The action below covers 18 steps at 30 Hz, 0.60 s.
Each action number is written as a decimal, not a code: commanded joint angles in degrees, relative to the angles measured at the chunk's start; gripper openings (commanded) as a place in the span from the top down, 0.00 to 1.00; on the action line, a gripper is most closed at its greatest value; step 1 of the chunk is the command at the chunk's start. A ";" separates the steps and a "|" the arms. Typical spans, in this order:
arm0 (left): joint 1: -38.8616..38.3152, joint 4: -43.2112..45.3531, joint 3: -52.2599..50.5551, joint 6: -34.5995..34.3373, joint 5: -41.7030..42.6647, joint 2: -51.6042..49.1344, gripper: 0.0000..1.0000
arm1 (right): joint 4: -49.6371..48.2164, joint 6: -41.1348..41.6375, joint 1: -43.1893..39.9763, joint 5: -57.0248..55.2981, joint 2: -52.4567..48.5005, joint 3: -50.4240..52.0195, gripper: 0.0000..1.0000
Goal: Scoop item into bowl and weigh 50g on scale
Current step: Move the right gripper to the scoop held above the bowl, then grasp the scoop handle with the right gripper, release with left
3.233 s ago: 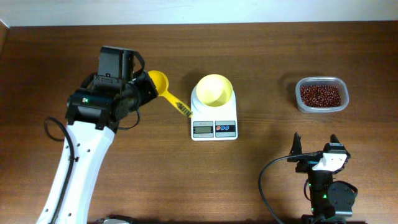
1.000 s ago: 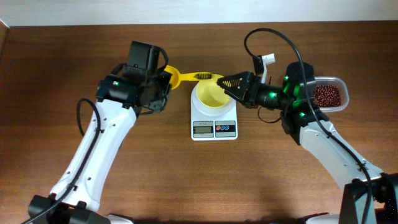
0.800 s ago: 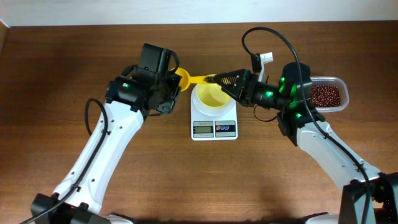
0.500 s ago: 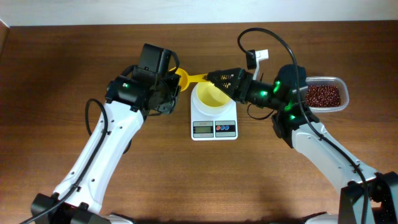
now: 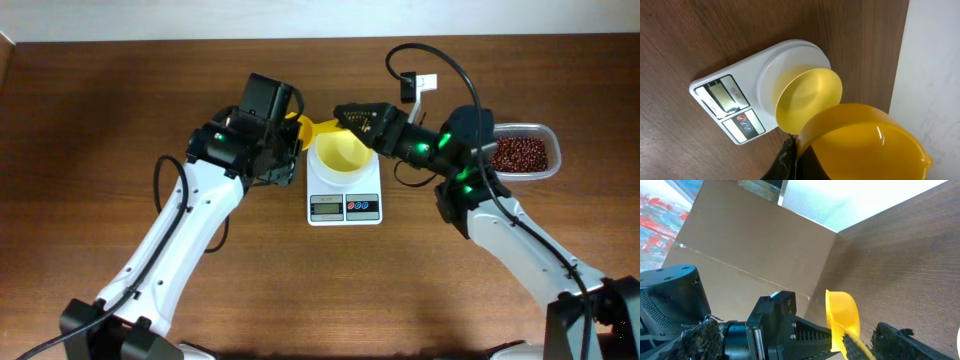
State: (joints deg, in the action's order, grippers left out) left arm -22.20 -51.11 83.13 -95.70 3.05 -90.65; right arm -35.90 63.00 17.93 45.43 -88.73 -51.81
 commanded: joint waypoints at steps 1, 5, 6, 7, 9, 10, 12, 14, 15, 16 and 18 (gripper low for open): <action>-0.98 0.13 0.48 -1.14 0.20 -0.42 1.00 | -0.35 -0.61 2.51 -2.43 0.17 -0.66 0.01; -1.77 0.09 0.48 -1.11 0.24 -0.42 1.00 | -0.33 -0.61 3.50 -2.62 0.17 -0.66 0.02; -2.10 0.09 0.48 -1.11 0.26 -0.42 1.00 | 0.04 -0.61 3.50 -2.64 0.17 -0.66 0.01; -2.43 0.15 0.48 -1.14 0.20 -0.42 1.00 | 0.13 -0.61 3.50 -2.58 0.17 -0.66 0.07; -2.43 0.39 0.48 -1.14 0.20 -0.42 1.00 | 0.50 -0.61 3.56 -2.58 0.17 -0.63 0.14; -2.47 0.50 0.48 -1.14 0.22 -0.42 1.00 | 0.52 -0.63 3.56 -2.58 0.17 -0.63 0.19; -2.47 0.76 0.48 -1.11 0.22 -0.42 1.00 | 0.55 -1.73 3.54 -2.47 0.17 -0.63 0.29; -2.47 0.96 0.48 -1.11 0.24 -0.42 1.00 | 1.29 -1.97 3.61 -2.43 0.17 -0.63 0.38; -2.47 0.98 0.48 -1.11 0.22 -0.42 1.00 | 2.38 -3.06 3.80 -2.43 0.17 -0.63 0.39; -2.47 1.20 0.48 -1.11 0.22 -0.42 1.00 | 3.80 -3.74 3.93 -2.40 0.17 -0.63 0.39; -2.47 1.27 0.48 -1.11 0.22 -0.42 1.00 | 5.57 -4.26 3.98 -2.40 0.17 -0.63 0.39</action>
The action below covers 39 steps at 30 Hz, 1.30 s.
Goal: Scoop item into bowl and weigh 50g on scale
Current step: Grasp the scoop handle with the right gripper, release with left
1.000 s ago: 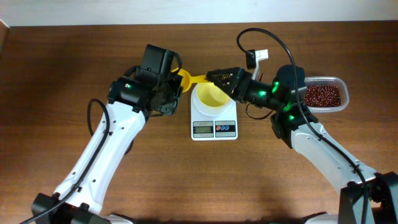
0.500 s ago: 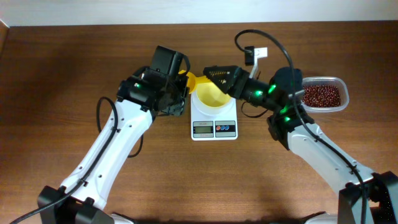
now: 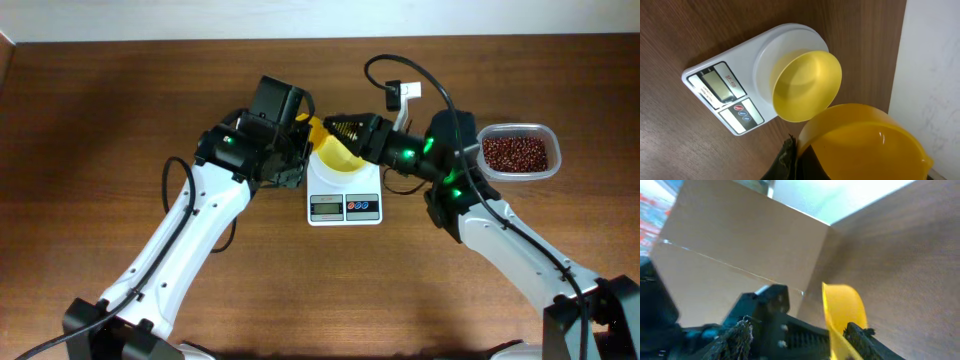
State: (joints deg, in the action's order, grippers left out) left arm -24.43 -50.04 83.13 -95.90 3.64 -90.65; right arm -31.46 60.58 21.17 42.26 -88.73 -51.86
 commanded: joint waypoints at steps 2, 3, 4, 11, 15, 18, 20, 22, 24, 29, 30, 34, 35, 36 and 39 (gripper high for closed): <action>-0.24 0.33 0.48 -0.94 -0.39 -0.42 1.00 | 1.11 -1.84 0.74 0.74 0.17 -0.59 0.40; -0.24 0.37 0.48 -0.94 -0.39 -0.42 1.00 | 1.11 -1.86 0.74 0.74 0.17 -0.59 0.42; -0.24 0.37 0.48 -0.92 -0.39 -0.42 1.00 | 1.11 -1.84 0.74 0.74 0.17 -0.59 0.44; -1.38 0.59 0.48 -0.94 -0.37 -0.42 1.00 | 1.09 -3.34 0.74 0.61 0.17 -0.59 0.53; -1.36 0.57 0.48 -0.94 -0.37 -0.42 1.00 | 1.07 -3.34 0.74 0.28 0.17 -0.59 0.61; -1.38 0.57 0.48 -0.92 -0.37 -0.42 1.00 | 1.07 -3.32 0.74 0.31 0.17 -0.59 0.71; -1.38 0.57 0.48 -0.92 -0.37 -0.42 1.00 | 1.09 -3.32 0.74 0.31 0.17 -0.59 0.75; -1.38 0.57 0.48 -0.92 -0.37 -0.42 1.00 | 1.11 -3.32 0.74 0.31 0.17 -0.59 0.78; -1.36 0.55 0.48 -0.92 -0.39 -0.42 1.00 | 1.11 -3.34 0.74 0.28 0.17 -0.59 0.82; -1.38 0.50 0.48 -0.90 -0.37 -0.42 1.00 | 1.11 -3.32 0.74 0.31 0.17 -0.59 0.91; -1.36 0.50 0.48 -0.90 -0.39 -0.42 1.00 | 1.14 -3.34 0.74 0.31 0.17 -0.59 0.93; -1.38 0.48 0.48 -0.90 -0.39 -0.42 1.00 | 1.29 -3.32 0.74 0.31 0.17 -0.59 0.96; -1.36 0.44 0.48 -0.90 -0.39 -0.42 1.00 | 1.29 -3.34 0.74 0.31 0.17 -0.59 0.96; -1.36 0.33 0.48 -0.90 -0.39 -0.42 1.00 | 1.29 -3.32 0.74 0.31 0.17 -0.59 0.96; -1.36 0.28 0.48 -0.90 -0.39 -0.42 1.00 | 1.29 -3.34 0.74 0.33 0.17 -0.59 0.96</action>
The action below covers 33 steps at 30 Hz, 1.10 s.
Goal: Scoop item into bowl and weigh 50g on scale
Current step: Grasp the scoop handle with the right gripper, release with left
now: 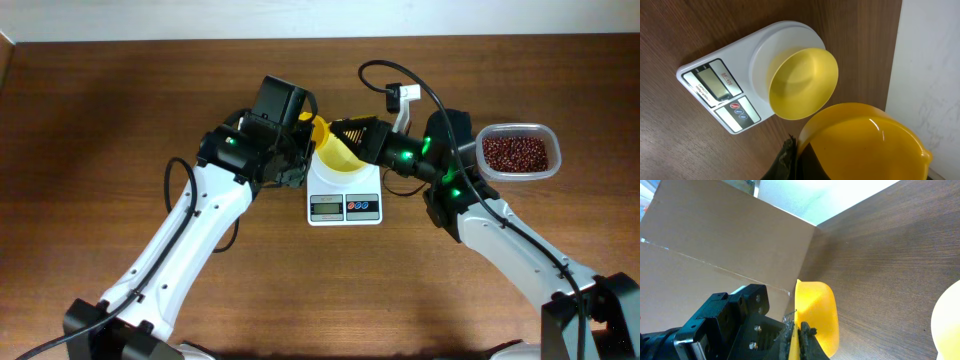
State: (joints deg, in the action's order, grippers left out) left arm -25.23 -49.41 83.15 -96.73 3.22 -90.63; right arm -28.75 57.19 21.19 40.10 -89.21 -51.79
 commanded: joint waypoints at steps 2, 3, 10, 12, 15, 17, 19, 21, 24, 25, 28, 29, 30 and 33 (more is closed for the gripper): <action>-0.55 -0.37 0.46 -0.07 0.02 -0.44 1.00 | -1.42 0.04 0.72 2.49 0.66 -0.66 0.96; -0.55 -0.37 0.46 -0.07 0.00 -0.44 1.00 | -1.44 0.07 0.72 2.49 0.66 -0.66 0.96; -0.55 -0.57 0.46 -0.07 0.00 -0.44 1.00 | -1.44 0.04 0.72 1.20 0.66 -0.66 0.53; -0.61 -0.59 0.46 -0.07 0.02 -0.44 1.00 | -1.46 0.04 0.72 1.18 0.66 -0.66 0.62; -0.61 -0.76 0.46 -0.04 0.04 -0.44 1.00 | -1.44 0.04 0.72 0.68 0.66 -0.66 0.61; -0.70 -0.79 0.46 -0.04 0.04 -0.44 1.00 | -1.44 0.04 0.72 0.24 0.66 -0.66 0.61; -1.18 -0.76 0.46 -0.02 0.00 -0.44 1.00 | -1.44 0.04 0.72 0.11 0.66 -0.66 0.61; -1.25 -0.79 0.46 -0.02 0.00 -0.44 1.00 | -1.44 0.04 0.70 0.11 0.66 -0.66 0.62; -1.25 -0.81 0.46 -0.02 0.02 -0.44 1.00 | -1.44 0.04 0.70 0.11 0.66 -0.66 0.73; -1.25 -0.81 0.46 -0.02 0.02 -0.44 1.00 | -1.44 0.04 0.70 0.11 0.66 -0.66 0.76; -1.25 -0.87 0.46 0.35 0.04 -0.44 1.00 | -1.44 0.07 0.70 0.13 0.66 -0.66 0.88; -1.25 -0.92 0.46 0.35 0.02 -0.44 1.00 | -1.42 0.04 0.70 0.11 0.66 -0.66 0.89; -1.25 -0.94 0.46 0.35 0.04 -0.44 1.00 | -1.42 0.07 0.70 0.11 0.66 -0.66 0.94; -1.25 -1.03 0.46 0.35 0.04 -0.44 1.00 | -1.42 0.07 0.70 0.11 0.66 -0.66 0.96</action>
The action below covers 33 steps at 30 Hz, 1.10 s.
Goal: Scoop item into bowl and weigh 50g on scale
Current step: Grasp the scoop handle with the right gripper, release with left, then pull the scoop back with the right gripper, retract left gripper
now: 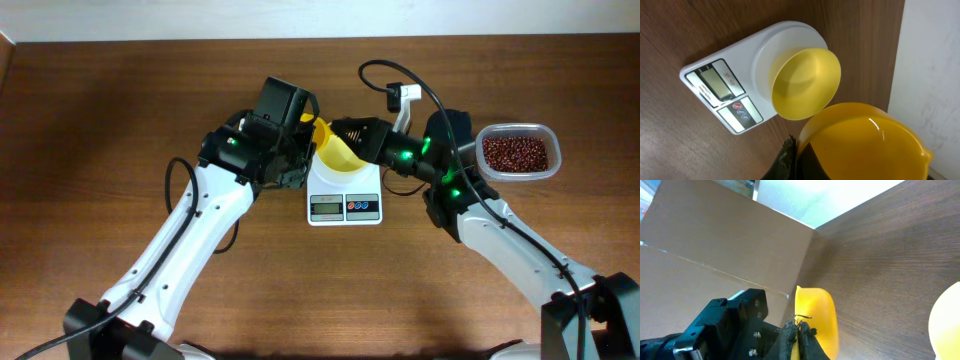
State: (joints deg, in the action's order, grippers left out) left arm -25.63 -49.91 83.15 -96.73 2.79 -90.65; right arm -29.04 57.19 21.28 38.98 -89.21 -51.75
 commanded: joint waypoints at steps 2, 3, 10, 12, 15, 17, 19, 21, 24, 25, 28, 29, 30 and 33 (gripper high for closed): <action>-0.85 -0.52 0.46 0.35 0.46 -0.42 1.00 | -1.16 0.04 0.61 1.22 0.66 -0.70 0.96; -0.85 -0.52 0.46 0.35 0.46 -0.42 0.94 | -1.16 0.04 0.63 1.20 0.66 -0.70 0.96; -0.85 -0.72 0.46 0.37 0.46 -0.39 0.01 | -1.14 0.02 0.46 1.22 0.66 -0.70 0.96; -0.83 -0.72 0.48 0.68 0.48 -0.07 0.01 | -0.79 0.00 0.46 0.72 0.66 -0.70 0.96; -0.79 -0.70 0.48 1.27 0.42 1.92 0.01 | 1.53 -2.69 0.46 0.09 0.66 -0.70 0.96; -0.68 -0.76 0.48 2.69 -1.07 4.07 0.01 | 3.63 -3.63 -0.07 -1.36 0.66 -0.70 0.96; -0.09 -2.62 0.48 5.31 -3.52 6.91 0.01 | 3.80 -4.94 -1.51 -1.29 0.66 -0.70 0.96; -0.09 -4.13 0.48 5.29 -5.90 10.08 0.01 | 3.89 -4.94 -4.07 -1.22 0.66 -0.70 0.96; -0.09 -7.56 0.48 5.29 -13.29 14.36 0.01 | 4.46 -7.50 -8.41 1.22 0.92 -0.72 0.96; -0.09 -9.16 0.48 5.29 -15.89 15.19 0.01 | 4.87 -7.93 -9.27 1.36 1.18 -0.72 0.96; -0.09 -12.72 0.48 5.29 -19.78 15.78 0.01 | 7.48 -12.72 -11.13 1.25 3.08 -0.98 0.96; -0.09 -13.70 0.48 5.29 -19.78 15.67 0.01 | 10.54 -14.91 -11.52 0.55 4.02 -1.38 0.96; -0.09 -14.29 0.46 5.27 -19.78 15.67 0.01 | 13.22 -16.65 -11.69 -0.39 4.63 -1.79 0.96; -0.09 -15.41 0.46 5.29 -19.78 15.67 0.01 | 24.94 -23.08 -11.69 -5.38 7.02 -4.33 0.96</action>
State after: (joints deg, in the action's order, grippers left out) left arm -25.91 -64.36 83.15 -92.38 -14.87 -75.42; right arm -9.72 42.02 9.80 37.80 -85.38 -52.99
